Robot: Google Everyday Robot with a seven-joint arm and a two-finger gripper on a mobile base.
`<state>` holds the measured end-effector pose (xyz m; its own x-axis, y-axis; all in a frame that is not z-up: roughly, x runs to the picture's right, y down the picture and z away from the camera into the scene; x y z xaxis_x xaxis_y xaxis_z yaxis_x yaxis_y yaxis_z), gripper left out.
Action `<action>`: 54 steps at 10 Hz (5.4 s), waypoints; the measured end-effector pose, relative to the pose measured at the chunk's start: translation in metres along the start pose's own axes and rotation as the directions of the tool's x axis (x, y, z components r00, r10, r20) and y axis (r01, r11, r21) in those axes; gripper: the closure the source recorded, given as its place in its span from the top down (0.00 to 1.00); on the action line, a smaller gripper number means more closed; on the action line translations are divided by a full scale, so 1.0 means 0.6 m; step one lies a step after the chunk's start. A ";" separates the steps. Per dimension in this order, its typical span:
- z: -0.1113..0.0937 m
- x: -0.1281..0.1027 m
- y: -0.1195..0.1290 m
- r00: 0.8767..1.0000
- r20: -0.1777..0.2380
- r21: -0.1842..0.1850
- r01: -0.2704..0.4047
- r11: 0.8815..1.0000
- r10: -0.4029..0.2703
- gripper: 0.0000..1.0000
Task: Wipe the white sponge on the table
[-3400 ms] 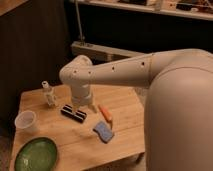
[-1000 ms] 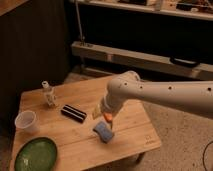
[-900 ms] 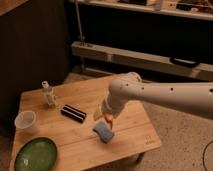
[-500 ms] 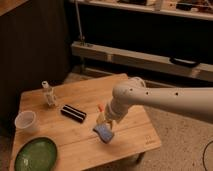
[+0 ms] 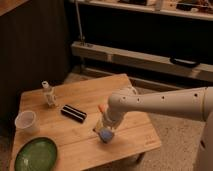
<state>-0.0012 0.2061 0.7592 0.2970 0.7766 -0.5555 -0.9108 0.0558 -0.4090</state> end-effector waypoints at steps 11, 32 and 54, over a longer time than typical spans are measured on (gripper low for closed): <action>0.045 -0.038 -0.047 0.997 0.061 -0.098 0.055 0.994 -0.050 0.65; 0.062 -0.014 -0.019 0.992 -0.006 -0.075 0.124 0.989 -0.125 0.78; 0.101 0.006 0.045 0.941 -0.063 -0.078 0.328 0.942 -0.333 0.34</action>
<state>-0.0423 0.2481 0.7898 0.6008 0.6723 -0.4324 -0.7379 0.2583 -0.6235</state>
